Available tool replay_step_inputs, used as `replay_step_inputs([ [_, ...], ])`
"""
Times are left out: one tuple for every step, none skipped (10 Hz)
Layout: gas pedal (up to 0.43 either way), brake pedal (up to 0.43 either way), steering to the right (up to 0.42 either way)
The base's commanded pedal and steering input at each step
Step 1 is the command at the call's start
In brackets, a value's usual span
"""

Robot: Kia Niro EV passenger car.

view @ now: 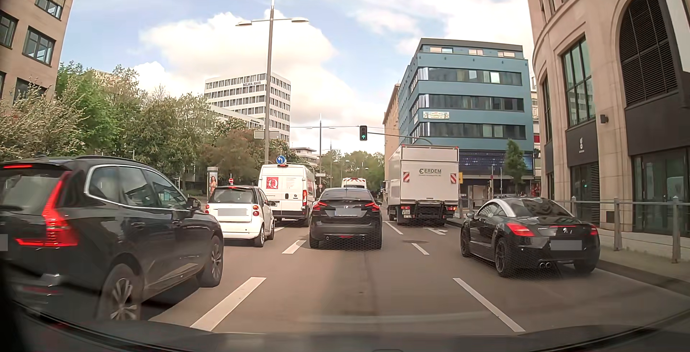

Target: Follow the waypoints while adhering to traffic rules and regulations

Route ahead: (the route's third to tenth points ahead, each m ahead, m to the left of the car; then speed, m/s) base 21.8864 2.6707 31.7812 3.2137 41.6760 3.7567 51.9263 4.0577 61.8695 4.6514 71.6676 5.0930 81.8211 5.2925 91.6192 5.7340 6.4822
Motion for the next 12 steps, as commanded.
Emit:
replay_step_inputs([
  [0.138,0.0,0.0],
  [0.138,0.0,0.0],
  [0.138,0.0,-0.001],
  [0.138,0.0,-0.002],
  [0.079,0.0,-0.003],
  [0.0,0.0,-0.004],
  [0.0,0.0,-0.004],
  [0.0,0.0,-0.004],
  [0.0,0.0,-0.005],
  [0.0,0.0,-0.004],
  [0.0,0.0,-0.004],
  [0.0,0.0,-0.005],
])
